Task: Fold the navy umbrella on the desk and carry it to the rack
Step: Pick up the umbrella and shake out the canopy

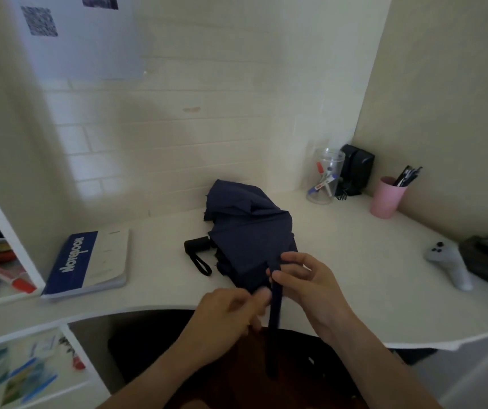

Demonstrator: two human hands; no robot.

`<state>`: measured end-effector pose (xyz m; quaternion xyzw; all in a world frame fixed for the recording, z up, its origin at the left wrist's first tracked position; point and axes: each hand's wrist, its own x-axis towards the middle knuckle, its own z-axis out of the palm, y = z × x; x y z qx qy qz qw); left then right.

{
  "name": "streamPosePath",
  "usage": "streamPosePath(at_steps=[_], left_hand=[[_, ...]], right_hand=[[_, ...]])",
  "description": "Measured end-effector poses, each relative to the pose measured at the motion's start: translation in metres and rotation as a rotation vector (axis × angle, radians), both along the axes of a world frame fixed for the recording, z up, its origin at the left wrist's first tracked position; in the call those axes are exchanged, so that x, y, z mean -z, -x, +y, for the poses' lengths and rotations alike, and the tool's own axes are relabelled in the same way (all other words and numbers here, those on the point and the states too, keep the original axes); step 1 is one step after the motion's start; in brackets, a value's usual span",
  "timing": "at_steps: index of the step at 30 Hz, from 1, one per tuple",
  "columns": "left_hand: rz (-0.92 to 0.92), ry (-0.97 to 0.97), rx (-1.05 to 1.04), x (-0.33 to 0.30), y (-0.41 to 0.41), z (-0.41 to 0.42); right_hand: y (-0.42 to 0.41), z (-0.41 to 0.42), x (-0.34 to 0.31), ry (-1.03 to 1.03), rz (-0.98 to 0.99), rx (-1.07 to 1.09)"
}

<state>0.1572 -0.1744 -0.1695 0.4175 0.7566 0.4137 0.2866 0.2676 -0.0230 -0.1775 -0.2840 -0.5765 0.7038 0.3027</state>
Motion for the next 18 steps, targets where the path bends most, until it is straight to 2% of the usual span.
streamPosePath(at_steps=[3,6,8,10,12,15,18], left_hand=[[-0.511,0.007,-0.233,0.005,0.007,0.02],[-0.954,-0.101,-0.28,0.012,0.011,0.04],[-1.047,-0.254,-0.346,0.023,0.013,0.053],[-1.052,-0.39,-0.396,0.03,0.022,0.063],[-1.098,-0.48,-0.378,0.026,0.033,0.065],[-1.154,-0.436,-0.423,0.017,0.04,0.057],[-1.216,-0.276,-0.506,0.023,0.033,0.042]], right_hand=[[-0.008,-0.008,0.007,0.003,-0.019,-0.001],[-0.012,-0.015,0.009,0.006,-0.036,0.001],[-0.016,-0.018,0.009,0.014,-0.029,0.023],[-0.021,-0.022,0.01,0.029,-0.021,0.05],[-0.027,-0.029,0.015,0.04,-0.02,0.053],[-0.033,-0.039,0.019,0.112,0.013,0.031],[-0.036,-0.034,0.006,0.22,0.091,-0.028]])
